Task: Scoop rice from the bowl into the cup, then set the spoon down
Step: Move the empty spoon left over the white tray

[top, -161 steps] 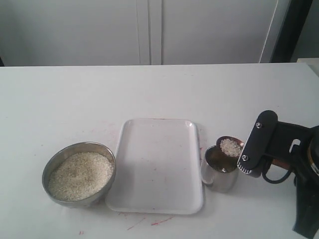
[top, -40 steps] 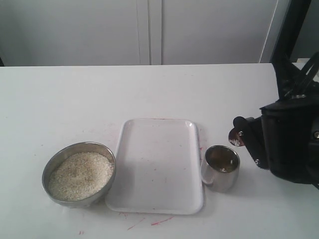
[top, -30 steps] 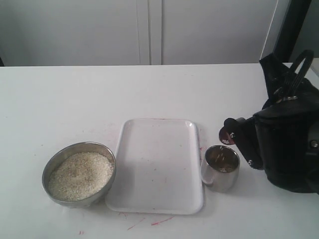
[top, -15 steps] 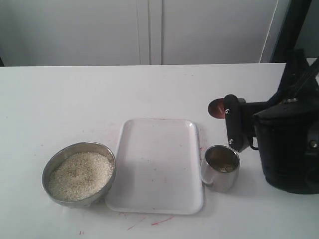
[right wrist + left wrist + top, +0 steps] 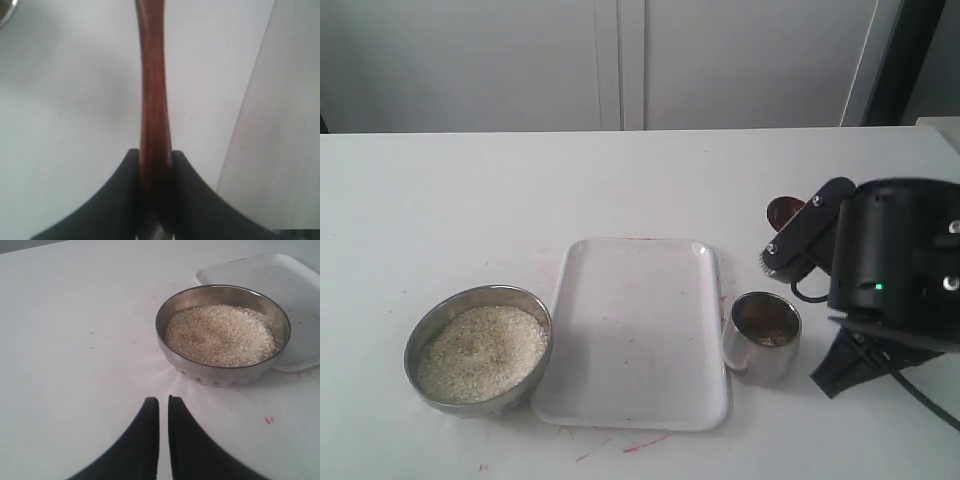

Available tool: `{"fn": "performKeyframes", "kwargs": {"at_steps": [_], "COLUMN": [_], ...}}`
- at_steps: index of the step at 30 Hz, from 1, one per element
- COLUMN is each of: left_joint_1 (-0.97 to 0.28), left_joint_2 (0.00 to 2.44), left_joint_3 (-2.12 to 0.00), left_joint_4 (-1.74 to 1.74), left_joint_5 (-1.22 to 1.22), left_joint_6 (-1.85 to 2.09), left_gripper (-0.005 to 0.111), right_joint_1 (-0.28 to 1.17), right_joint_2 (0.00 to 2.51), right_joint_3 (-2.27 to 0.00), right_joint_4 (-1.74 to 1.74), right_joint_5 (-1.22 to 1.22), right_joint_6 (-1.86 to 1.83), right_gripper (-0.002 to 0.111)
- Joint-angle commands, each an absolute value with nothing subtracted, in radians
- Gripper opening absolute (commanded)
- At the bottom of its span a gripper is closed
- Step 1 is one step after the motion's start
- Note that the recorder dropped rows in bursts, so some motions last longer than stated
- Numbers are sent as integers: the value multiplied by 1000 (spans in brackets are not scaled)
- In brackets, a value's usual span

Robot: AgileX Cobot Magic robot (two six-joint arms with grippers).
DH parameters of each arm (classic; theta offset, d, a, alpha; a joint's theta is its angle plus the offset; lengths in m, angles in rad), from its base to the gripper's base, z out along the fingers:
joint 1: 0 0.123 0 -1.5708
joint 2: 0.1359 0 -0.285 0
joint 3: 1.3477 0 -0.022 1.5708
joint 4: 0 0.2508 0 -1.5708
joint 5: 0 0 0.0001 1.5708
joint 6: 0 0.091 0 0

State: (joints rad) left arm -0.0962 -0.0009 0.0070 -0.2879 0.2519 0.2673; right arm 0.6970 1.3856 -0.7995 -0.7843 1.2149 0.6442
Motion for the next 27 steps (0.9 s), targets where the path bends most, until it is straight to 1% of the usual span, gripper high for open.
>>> {"fn": "performKeyframes", "kwargs": {"at_steps": [1, 6, 8, 16, 22, 27], "left_joint_1": [-103, -103, -103, -103, -103, -103], "left_joint_2": [0, 0, 0, 0, 0, 0], "left_joint_3": [0, 0, 0, 0, 0, 0], "left_joint_4": [-299, -299, -299, -299, -299, -299], "left_joint_5": [255, 255, 255, 255, 255, 255], "left_joint_6": [266, 266, 266, 266, 266, 266], "left_gripper": [14, 14, 14, 14, 14, 14], "right_joint_1": [698, 698, 698, 698, 698, 698], "right_joint_2": [1348, 1348, 1355, 1463, 1612, 1725], "right_joint_3": [-938, -1094, -1145, -1315, -1433, -1464], "right_joint_4": [-608, -372, -327, -289, -209, -148], "right_joint_5": [1221, 1221, 1221, 1135, 1070, 1016], "right_joint_6": [659, 585, 576, 683, 685, 685], "right_gripper": [0, 0, 0, 0, 0, 0]}}
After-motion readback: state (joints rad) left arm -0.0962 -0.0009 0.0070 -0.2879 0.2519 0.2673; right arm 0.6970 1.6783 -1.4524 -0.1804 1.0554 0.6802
